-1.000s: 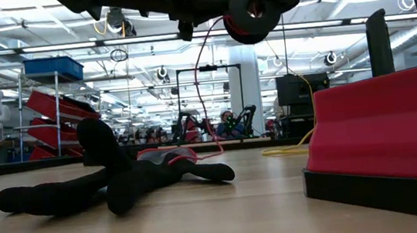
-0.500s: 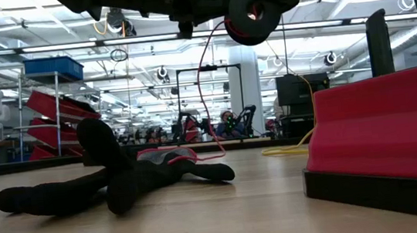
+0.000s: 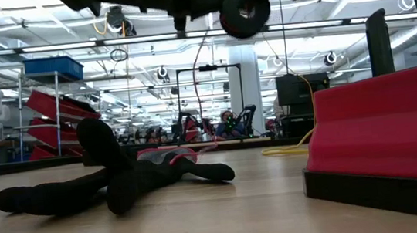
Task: Coil cords
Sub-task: Uncoil the red wire from the black spool
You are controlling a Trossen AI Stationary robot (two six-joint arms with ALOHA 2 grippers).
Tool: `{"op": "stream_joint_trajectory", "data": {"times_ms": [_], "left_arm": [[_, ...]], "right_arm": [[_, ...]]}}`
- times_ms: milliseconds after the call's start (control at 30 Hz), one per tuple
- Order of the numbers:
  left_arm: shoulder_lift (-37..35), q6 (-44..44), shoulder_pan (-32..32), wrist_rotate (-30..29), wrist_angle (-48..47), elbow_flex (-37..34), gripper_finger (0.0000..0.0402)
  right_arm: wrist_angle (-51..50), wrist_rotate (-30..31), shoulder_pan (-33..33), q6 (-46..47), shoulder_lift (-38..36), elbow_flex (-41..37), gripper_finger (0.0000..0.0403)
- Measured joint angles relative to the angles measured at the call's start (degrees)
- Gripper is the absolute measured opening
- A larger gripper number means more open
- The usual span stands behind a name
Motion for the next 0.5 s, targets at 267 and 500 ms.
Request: {"op": "stream_joint_trajectory", "data": {"times_ms": [267,500], "left_arm": [[-5.9,3.0,0.0,-5.5,0.0,0.0,0.0001],[-7.2,4.4,0.0,-6.2,5.8,0.0,0.0000]], "right_arm": [[-2.2,10.2,3.6,2.7,-5.0,0.0,0.0120],[4.4,12.4,4.5,5.2,1.0,-0.9,0.0121]]}}
